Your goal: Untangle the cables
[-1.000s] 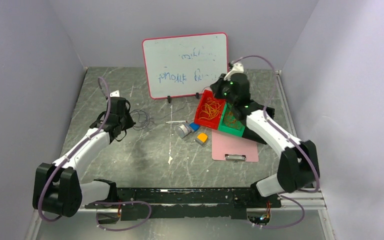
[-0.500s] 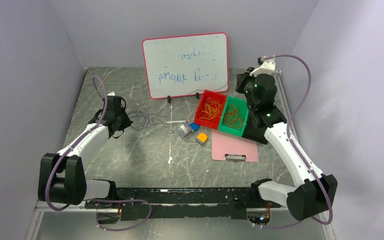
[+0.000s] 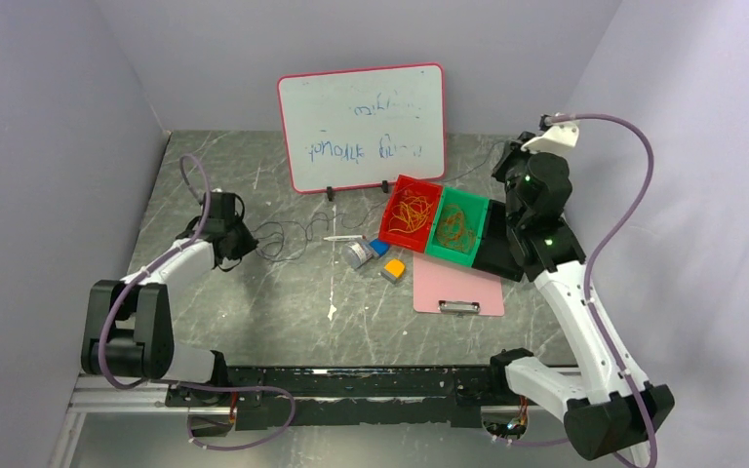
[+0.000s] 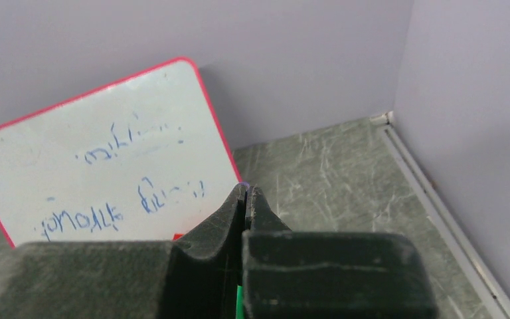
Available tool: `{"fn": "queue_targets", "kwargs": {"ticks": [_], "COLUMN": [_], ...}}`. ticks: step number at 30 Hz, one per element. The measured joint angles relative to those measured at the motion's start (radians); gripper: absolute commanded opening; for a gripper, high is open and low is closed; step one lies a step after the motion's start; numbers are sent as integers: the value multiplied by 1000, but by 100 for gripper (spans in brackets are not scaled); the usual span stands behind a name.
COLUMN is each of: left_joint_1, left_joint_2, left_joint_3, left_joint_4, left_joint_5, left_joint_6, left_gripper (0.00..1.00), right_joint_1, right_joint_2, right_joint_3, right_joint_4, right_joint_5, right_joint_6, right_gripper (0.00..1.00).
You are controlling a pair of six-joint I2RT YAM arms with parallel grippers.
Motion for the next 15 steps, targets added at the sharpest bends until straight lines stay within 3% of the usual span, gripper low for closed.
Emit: {"fn": "queue_targets", "kwargs": {"ticks": [6,11,15], "left_joint_1": [0,1,2], "left_joint_2": [58,114,130], "left_joint_3": [-36,-52,-58], "left_joint_4": [44,108,169], "left_joint_5": [10,34,61], "left_joint_6": [-22,-43,-56], "left_gripper": [7,7,17], "right_joint_1": [-2,-2,-3], "right_joint_2": [-68,-96,-105], "right_joint_3": [55,91,95], "right_joint_4": [-2,-2,-3], "right_joint_5": [45,53,39], "right_joint_6": [-47,-78,-103], "right_gripper": [0,0,0]}}
